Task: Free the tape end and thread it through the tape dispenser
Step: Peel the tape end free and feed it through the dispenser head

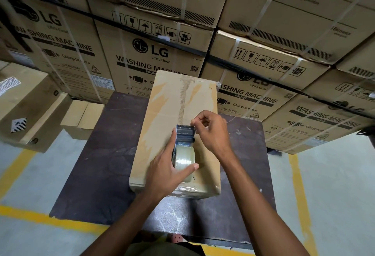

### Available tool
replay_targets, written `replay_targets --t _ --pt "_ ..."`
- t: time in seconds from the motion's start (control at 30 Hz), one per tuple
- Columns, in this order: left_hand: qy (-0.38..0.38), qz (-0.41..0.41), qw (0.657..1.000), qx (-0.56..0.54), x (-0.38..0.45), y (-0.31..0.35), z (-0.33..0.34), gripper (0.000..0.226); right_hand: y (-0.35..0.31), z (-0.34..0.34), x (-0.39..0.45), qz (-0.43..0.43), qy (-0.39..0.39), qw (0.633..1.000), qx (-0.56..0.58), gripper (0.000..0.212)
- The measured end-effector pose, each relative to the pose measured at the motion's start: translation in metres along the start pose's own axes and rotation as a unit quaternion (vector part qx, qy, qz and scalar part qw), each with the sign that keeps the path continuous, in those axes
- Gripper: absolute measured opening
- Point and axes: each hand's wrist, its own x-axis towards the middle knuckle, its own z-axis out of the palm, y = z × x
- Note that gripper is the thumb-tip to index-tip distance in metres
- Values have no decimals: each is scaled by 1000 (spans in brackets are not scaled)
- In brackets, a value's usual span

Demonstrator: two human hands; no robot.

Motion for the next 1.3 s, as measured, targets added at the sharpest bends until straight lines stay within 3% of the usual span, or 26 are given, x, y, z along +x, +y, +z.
replay_targets --t 0.3,0.47,0.57,0.7,0.83,1.03,1.3 --pt "44 0 999 9 -12 6 10 122 -6 -1 1 -38 -37 998 -47 14" --pt "32 -6 999 9 -10 6 8 121 -1 -5 4 -40 -41 998 -19 14" --pt "44 -14 998 -32 -3 3 -8 94 2 -7 6 -35 -35 999 11 14" --pt "145 -13 989 -11 23 8 -37 42 5 -6 7 -41 -35 997 45 13" --pt "135 21 986 -97 57 26 -51 37 5 -3 7 -67 -37 995 61 12" --pt "104 70 985 -121 77 28 -44 7 5 -1 7 -80 -48 993 71 10" --pt "111 78 984 -118 81 22 -42 16 12 0 6 -56 -37 994 90 11"
